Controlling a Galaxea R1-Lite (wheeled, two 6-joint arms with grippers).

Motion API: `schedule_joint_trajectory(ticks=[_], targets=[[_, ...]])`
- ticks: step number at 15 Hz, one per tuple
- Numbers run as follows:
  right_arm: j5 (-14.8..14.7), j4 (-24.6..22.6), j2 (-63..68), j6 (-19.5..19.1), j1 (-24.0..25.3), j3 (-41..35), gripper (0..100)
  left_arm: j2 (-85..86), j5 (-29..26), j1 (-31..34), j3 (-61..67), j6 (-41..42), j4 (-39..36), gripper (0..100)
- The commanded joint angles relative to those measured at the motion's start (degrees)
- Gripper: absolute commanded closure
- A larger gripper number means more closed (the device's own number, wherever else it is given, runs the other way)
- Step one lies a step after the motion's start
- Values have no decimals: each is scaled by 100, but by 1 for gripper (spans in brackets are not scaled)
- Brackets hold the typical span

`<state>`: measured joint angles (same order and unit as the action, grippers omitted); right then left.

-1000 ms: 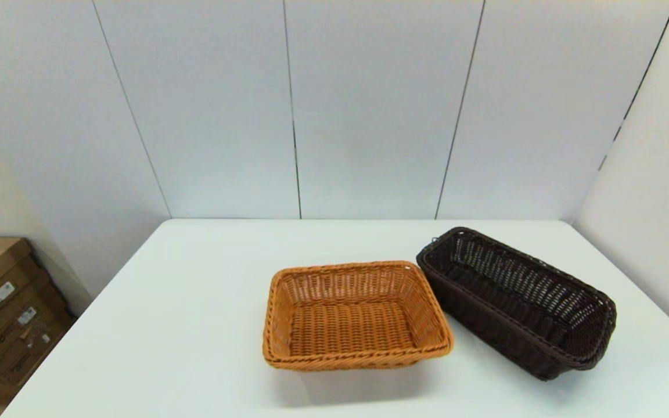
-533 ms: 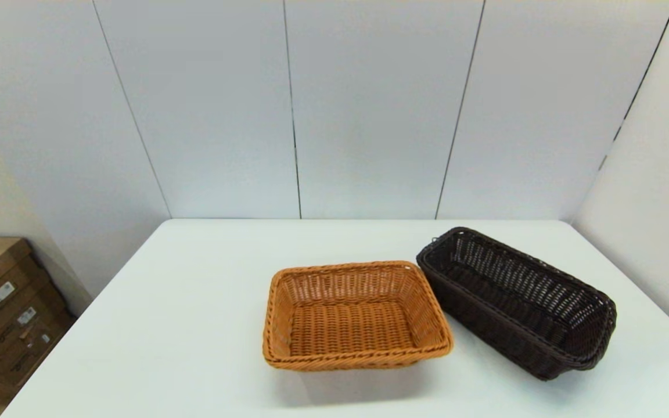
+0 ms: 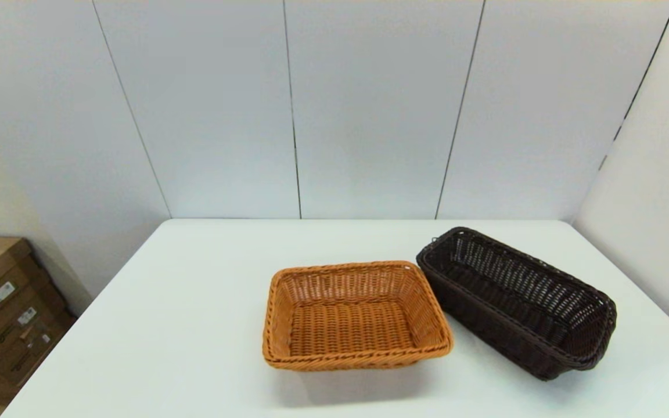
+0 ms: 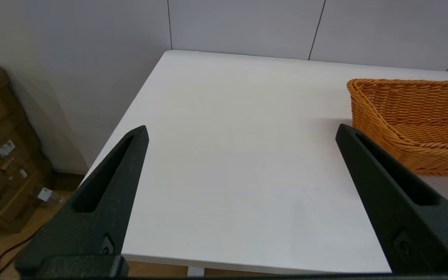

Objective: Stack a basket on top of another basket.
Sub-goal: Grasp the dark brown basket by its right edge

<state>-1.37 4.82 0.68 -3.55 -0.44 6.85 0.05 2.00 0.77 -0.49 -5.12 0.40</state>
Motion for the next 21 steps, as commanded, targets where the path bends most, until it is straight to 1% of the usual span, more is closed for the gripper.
schedule_joint_trajectory(ticks=[1, 2, 3, 4, 5, 6, 7, 8, 10, 11, 14, 16, 18, 19, 21], targets=[[-364, 46, 2067, 302, -62, 2233, 0, 4, 2, 2, 5, -7, 4, 0], [-382, 81, 2876, 320, -88, 2892, 0, 4, 2, 2, 5, -7, 4, 0], [-487, 336, 3579, 355, -202, 3340, 0, 4, 2, 2, 5, -7, 4, 0], [-540, 731, 4054, 381, -316, 3718, 0, 4, 2, 2, 5, -7, 4, 0], [-558, 1241, 4564, 443, -369, 4061, 0, 4, 2, 2, 5, -7, 4, 0], [-602, 2032, 5223, 741, -352, 4474, 0, 4, 2, 2, 5, 2, 4, 0], [-593, 2445, 5609, 1058, -246, 4694, 0, 4, 2, 2, 5, 2, 4, 0], [-602, 2850, 6295, 1673, -44, 4966, 0, 4, 2, 2, 5, 2, 4, 0], [-619, 3017, 7394, 2693, 79, 5265, 0, 4, 2, 2, 5, 2, 4, 0], [-637, 3078, 7807, 3088, 79, 5335, 0, 4, 2, 2, -4, 2, 4, 0], [-619, 3131, 8791, 3853, 141, 5335, 0, 4, 2, 2, 5, -7, 4, 0], [-593, 3104, 9257, 4046, 132, 5353, 0, 4, 2, 2, 5, -7, 4, 0], [-637, 3087, 9688, 4512, 97, 5467, 0, 4, 2, 2, 5, 2, 4, 0], [-646, 3087, 9811, 4653, 88, 5485, 0, 4, 2, 2, -4, -7, 4, 0], [-628, 3060, 9951, 4697, 35, 5467, 0, 4, 2, 2, 5, 2, 4, 0]])
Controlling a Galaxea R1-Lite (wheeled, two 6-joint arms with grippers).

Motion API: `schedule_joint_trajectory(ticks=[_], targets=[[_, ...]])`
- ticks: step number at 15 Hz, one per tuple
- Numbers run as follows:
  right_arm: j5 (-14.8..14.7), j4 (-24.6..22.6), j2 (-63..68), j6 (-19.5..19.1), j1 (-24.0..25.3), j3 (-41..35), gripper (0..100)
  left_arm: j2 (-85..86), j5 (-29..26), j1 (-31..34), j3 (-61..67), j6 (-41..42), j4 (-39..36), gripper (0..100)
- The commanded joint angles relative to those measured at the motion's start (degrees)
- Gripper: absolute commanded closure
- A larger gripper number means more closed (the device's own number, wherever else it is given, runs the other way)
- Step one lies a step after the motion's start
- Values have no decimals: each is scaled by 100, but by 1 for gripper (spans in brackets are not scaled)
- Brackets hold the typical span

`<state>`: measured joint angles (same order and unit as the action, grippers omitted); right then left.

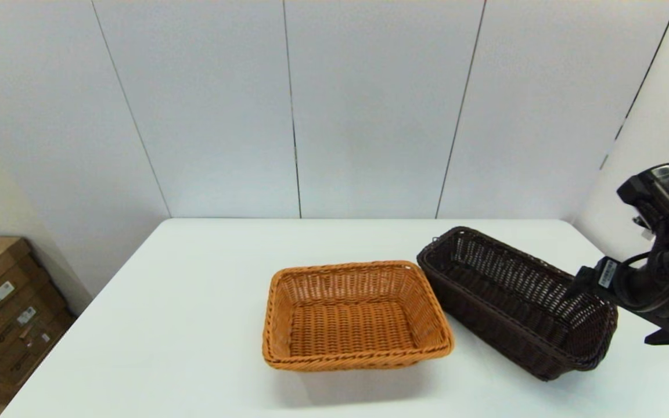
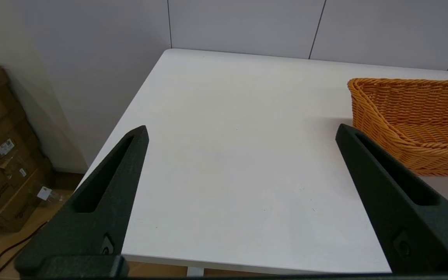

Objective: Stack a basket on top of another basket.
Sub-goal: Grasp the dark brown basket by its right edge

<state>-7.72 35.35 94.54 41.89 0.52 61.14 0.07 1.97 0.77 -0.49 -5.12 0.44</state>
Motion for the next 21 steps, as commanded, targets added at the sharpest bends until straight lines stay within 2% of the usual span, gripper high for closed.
schedule_joint_trajectory(ticks=[1, 6, 9, 13, 16, 20, 21], targets=[[7, -20, 662, 206, -96, 48, 0, 1, 5, 2, 5, -7, 0, 0], [77, -108, 1304, 461, -255, -14, 0, 1, 5, 2, 5, 2, -9, 0], [394, -301, 1524, 461, -430, -14, 0, 1, 5, 2, 5, -7, 0, 0], [411, -336, 1902, 470, -448, -14, 0, 1, 5, 2, 5, -7, 0, 0], [482, -626, 2130, 487, -597, -5, 0, 1, 5, 2, 5, -7, 0, 0], [816, -635, 2121, 478, -738, 21, 0, 1, 5, 2, 5, -7, 0, 0], [816, -635, 2121, 478, -756, 30, 100, 1, 5, 2, 5, -7, 0, 0]])
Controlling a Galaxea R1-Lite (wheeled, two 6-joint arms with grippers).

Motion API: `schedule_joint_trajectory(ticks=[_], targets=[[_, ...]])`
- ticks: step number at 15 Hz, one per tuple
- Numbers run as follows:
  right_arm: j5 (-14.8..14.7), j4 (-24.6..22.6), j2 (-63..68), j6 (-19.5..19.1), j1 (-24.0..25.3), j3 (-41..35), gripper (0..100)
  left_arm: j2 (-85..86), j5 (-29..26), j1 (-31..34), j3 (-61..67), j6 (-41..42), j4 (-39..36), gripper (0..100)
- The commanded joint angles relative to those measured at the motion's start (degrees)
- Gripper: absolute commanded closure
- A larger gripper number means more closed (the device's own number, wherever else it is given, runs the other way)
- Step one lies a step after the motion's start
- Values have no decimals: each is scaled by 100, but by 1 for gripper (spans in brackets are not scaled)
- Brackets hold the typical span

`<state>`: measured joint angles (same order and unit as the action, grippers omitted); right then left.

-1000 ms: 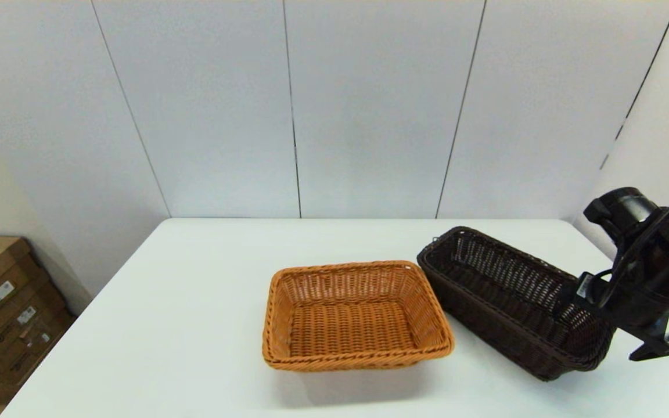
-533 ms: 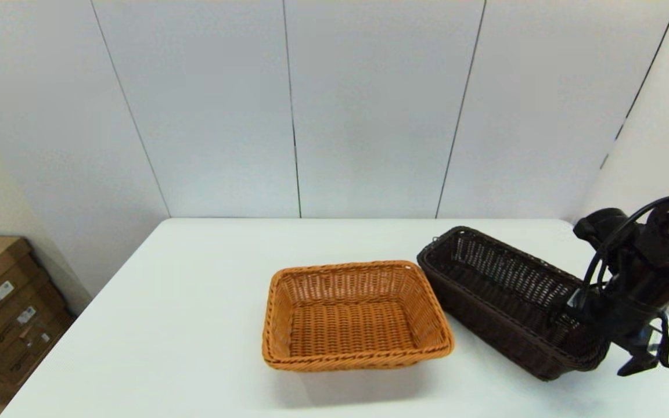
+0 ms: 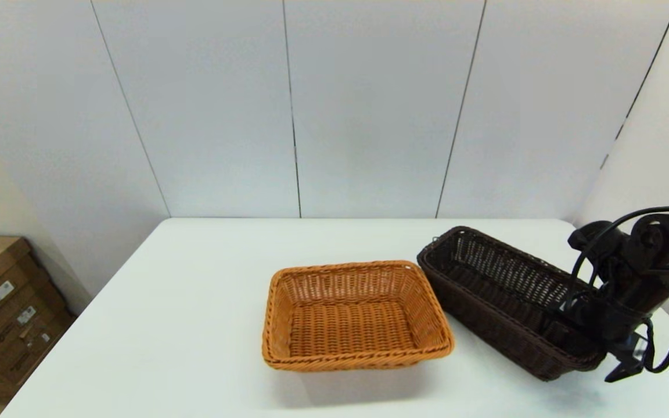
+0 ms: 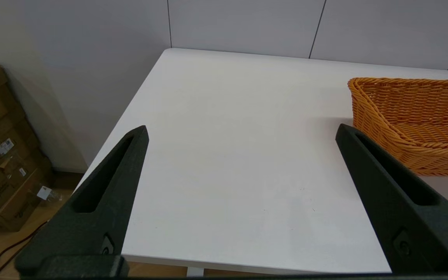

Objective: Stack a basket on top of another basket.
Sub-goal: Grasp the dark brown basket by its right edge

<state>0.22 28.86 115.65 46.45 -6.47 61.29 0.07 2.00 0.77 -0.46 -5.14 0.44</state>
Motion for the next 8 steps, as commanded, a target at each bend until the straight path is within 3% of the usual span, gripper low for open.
schedule_joint_trajectory(ticks=[1, 8], targets=[[22, 6, 1, 31, -73, 23, 100, 1, 2, 2, 2, -4, 0, 0], [356, 6, -43, 14, -328, 76, 100, 1, 2, 2, -6, -4, 0, 0]])
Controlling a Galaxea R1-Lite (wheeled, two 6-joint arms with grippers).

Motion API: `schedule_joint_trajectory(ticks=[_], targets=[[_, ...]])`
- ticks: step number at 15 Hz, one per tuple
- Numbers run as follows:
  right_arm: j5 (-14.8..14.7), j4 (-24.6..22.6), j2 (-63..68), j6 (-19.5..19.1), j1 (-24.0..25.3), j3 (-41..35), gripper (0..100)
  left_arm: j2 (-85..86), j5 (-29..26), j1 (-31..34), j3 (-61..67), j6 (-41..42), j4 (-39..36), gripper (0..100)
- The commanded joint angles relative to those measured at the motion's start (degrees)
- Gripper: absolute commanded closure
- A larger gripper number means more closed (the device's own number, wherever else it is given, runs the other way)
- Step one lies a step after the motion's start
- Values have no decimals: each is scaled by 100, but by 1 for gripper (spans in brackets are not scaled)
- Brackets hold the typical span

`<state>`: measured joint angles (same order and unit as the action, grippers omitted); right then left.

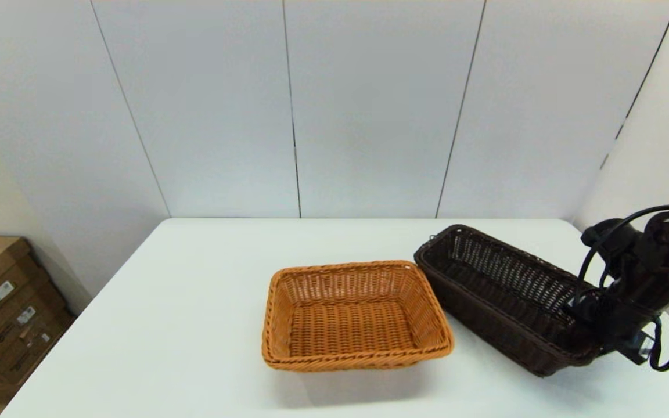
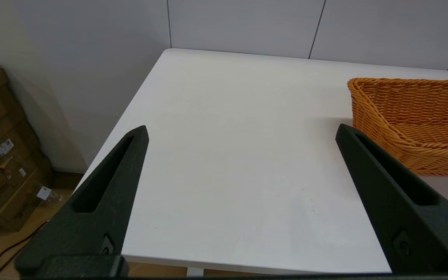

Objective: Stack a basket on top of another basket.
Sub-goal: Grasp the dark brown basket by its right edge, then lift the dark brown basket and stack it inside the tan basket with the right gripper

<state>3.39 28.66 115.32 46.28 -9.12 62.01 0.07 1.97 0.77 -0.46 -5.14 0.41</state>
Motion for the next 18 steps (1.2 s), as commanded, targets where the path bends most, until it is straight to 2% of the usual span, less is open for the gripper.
schedule_joint_trajectory(ticks=[1, 4, 8, 12, 18], targets=[[109, 26, -1, 31, -81, 4, 100, 1, 5, 2, -6, -4, 2, 0], [426, 26, 25, 31, -231, 13, 100, 1, 5, 2, 2, -4, 2, 0], [1340, 26, -142, -5, -705, 153, 100, 1, 5, 2, -6, -4, 2, 0], [1691, 17, -458, -22, -969, 197, 100, 1, 5, 2, 2, -4, -6, 0], [1964, -185, -792, -5, -1171, 180, 100, 1, 5, 2, 2, -4, -6, 0]])
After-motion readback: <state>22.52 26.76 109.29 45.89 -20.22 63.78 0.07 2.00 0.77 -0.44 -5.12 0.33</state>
